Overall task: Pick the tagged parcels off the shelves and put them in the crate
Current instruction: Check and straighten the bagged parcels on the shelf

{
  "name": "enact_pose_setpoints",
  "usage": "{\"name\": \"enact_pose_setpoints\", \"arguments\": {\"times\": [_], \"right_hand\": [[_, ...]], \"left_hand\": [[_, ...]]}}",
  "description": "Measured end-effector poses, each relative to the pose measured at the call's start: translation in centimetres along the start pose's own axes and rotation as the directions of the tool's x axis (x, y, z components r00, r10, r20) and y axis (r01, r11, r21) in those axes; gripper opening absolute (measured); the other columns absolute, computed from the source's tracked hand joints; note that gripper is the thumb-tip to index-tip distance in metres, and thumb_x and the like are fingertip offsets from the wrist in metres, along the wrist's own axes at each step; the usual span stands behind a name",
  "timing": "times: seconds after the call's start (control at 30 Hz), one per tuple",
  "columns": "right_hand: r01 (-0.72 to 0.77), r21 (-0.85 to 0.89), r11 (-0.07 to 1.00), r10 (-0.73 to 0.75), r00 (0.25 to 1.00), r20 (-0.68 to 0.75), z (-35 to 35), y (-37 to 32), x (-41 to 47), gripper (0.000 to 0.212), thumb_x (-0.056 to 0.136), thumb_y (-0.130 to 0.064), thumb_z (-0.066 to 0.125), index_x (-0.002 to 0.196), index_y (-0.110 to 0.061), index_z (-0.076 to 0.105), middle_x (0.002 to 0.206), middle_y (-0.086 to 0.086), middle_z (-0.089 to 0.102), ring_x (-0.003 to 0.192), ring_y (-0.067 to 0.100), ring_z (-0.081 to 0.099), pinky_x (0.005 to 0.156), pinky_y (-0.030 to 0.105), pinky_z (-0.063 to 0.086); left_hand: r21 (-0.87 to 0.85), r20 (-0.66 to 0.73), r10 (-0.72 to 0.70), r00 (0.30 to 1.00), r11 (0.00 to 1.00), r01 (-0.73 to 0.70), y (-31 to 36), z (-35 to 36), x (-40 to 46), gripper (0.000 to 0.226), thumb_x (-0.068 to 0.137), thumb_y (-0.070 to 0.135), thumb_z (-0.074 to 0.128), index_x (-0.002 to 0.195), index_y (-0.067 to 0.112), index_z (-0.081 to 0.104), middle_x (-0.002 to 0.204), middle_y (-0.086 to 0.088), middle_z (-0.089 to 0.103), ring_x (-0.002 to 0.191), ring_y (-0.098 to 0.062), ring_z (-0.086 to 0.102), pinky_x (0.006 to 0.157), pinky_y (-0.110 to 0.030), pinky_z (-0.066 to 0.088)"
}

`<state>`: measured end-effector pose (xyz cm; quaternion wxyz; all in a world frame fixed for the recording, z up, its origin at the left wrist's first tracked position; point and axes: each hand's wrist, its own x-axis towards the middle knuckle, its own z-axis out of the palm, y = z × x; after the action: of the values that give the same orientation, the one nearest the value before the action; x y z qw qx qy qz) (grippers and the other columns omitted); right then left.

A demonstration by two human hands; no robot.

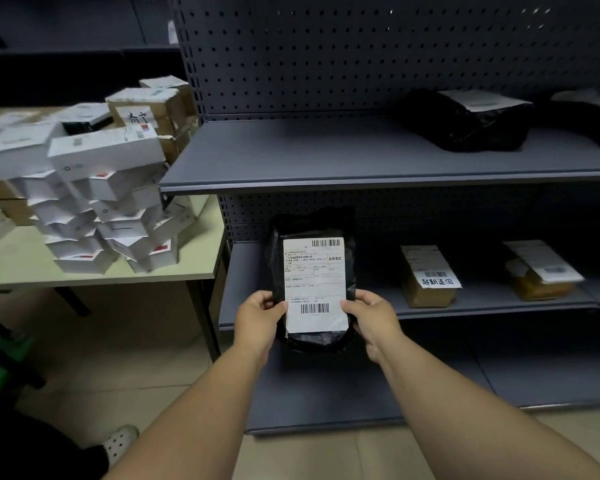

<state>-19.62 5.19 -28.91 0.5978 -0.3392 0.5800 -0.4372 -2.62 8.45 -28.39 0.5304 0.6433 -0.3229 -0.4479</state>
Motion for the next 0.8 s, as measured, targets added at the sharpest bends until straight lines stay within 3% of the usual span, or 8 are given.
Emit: {"name": "enact_pose_setpoints", "arguments": {"times": [0.13,0.3,0.4,0.5,0.6,0.67,0.8], "right_hand": [[0.000,0.006,1.000,0.000,1.000,-0.011,-0.5,-0.1,-0.1,0.034,0.087,0.002,0.059,0.121,-0.001,0.058,0.116,0.016,0.067,0.104,0.026,0.064,0.098,0.037,0.048],[-0.004,-0.024,1.000,0.004,1.000,-0.012,-1.0,-0.4,1.0,0.029,0.088,0.001,0.059,0.116,-0.004,0.061,0.103,0.009,0.071,0.088,0.018,0.067,0.077,0.026,0.053],[-0.012,-0.068,0.998,0.011,1.000,-0.020,-1.1,-0.5,2.4,0.026,0.087,-0.001,0.060,0.113,-0.006,0.063,0.091,0.003,0.070,0.076,0.008,0.064,0.058,0.016,0.046],[-0.034,-0.122,0.992,0.030,0.999,-0.037,-1.1,-0.4,4.2,0.030,0.087,-0.004,0.061,0.116,-0.005,0.062,0.103,0.008,0.070,0.081,0.012,0.065,0.064,0.019,0.047],[-0.048,-0.175,0.983,0.041,0.998,-0.043,-0.9,-0.3,6.4,0.027,0.088,-0.006,0.061,0.114,-0.007,0.064,0.094,0.006,0.069,0.070,0.008,0.062,0.053,0.017,0.043],[-0.063,-0.211,0.975,0.053,0.997,-0.051,-0.7,0.0,8.0,0.028,0.088,-0.007,0.061,0.116,-0.006,0.064,0.099,0.009,0.070,0.067,0.010,0.060,0.051,0.017,0.040],[-0.102,-0.248,0.964,0.089,0.994,-0.063,-0.5,0.7,11.3,0.037,0.088,-0.008,0.062,0.125,-0.003,0.058,0.118,0.016,0.065,0.088,0.021,0.058,0.060,0.021,0.043]], "left_hand": [[0.023,0.002,0.005,1.000,1.000,-0.005,0.3,0.5,-0.3,0.020,0.086,0.001,0.062,0.082,0.020,0.062,0.084,0.003,0.068,0.076,-0.012,0.063,0.057,-0.014,0.049],[0.061,0.001,-0.017,1.000,0.998,0.017,-0.2,1.3,1.0,0.013,0.087,0.004,0.063,0.098,0.010,0.065,0.097,-0.007,0.069,0.090,-0.021,0.064,0.078,-0.029,0.052],[0.086,0.010,-0.034,0.999,0.996,0.033,-0.8,1.8,2.2,0.013,0.087,0.007,0.064,0.099,0.010,0.066,0.099,-0.008,0.070,0.095,-0.024,0.065,0.087,-0.037,0.053],[0.145,-0.003,-0.059,0.998,0.988,0.059,-1.3,2.5,3.8,0.013,0.087,0.010,0.063,0.099,0.010,0.067,0.098,-0.006,0.071,0.095,-0.025,0.066,0.090,-0.043,0.053],[0.199,-0.021,-0.075,0.997,0.977,0.078,-1.8,3.2,5.7,0.009,0.088,0.012,0.063,0.094,0.010,0.068,0.093,-0.006,0.071,0.091,-0.027,0.067,0.086,-0.046,0.054],[0.227,-0.036,-0.090,0.995,0.969,0.096,-2.2,3.7,7.0,0.008,0.088,0.013,0.063,0.093,0.009,0.068,0.092,-0.007,0.071,0.090,-0.027,0.067,0.085,-0.045,0.054],[0.240,-0.071,-0.129,0.989,0.960,0.142,-3.3,4.8,9.7,0.016,0.087,0.014,0.065,0.099,0.004,0.066,0.093,-0.005,0.068,0.091,-0.026,0.065,0.088,-0.041,0.053]]}}
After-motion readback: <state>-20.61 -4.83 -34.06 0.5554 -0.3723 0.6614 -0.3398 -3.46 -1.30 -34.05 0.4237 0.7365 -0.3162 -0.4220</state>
